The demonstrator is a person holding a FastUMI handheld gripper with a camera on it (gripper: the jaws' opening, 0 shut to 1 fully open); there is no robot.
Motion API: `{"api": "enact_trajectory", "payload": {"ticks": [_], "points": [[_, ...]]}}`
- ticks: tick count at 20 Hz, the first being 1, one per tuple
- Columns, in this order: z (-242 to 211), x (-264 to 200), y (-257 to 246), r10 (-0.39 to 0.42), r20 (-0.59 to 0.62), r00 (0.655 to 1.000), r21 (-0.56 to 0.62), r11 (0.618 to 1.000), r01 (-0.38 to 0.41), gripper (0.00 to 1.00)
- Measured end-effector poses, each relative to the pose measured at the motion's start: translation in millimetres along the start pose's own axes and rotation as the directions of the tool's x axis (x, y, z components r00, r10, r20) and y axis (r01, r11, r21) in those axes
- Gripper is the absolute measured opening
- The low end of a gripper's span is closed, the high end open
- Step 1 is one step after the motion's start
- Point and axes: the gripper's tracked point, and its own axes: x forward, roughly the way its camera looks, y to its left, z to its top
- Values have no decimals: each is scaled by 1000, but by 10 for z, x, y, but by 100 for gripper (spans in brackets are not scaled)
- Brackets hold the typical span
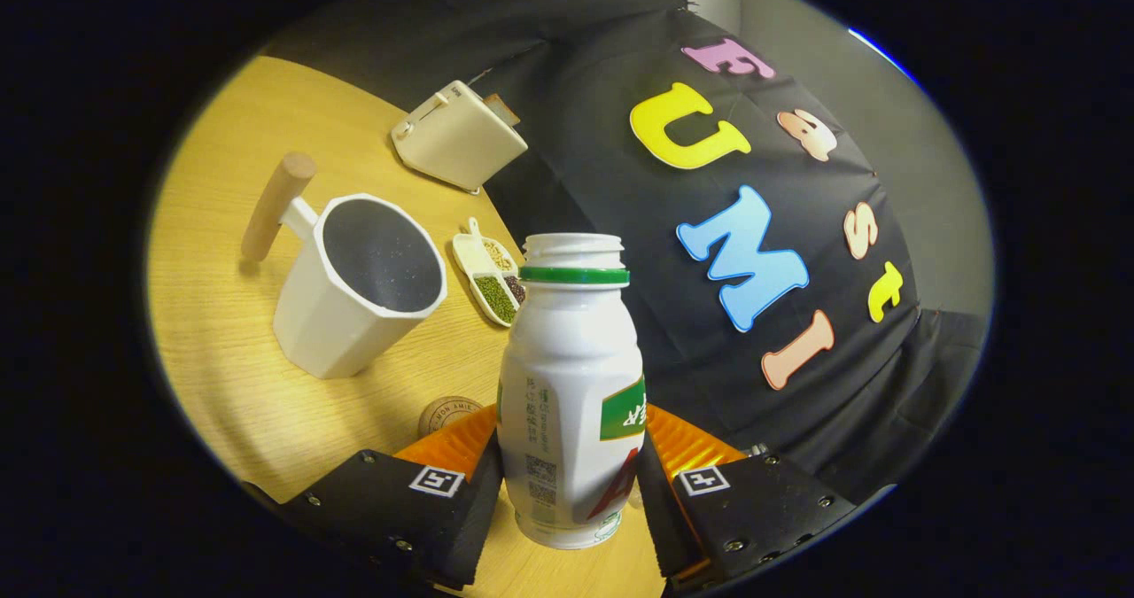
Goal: Take the bottle from table, then pour the juice into the cup, finally place the bottle on the coaster
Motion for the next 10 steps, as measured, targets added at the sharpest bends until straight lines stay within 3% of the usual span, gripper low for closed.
{"api": "enact_trajectory", "payload": {"ticks": [10], "points": [[109,-47,7,-51,26,998,-236,970,56,73]]}}
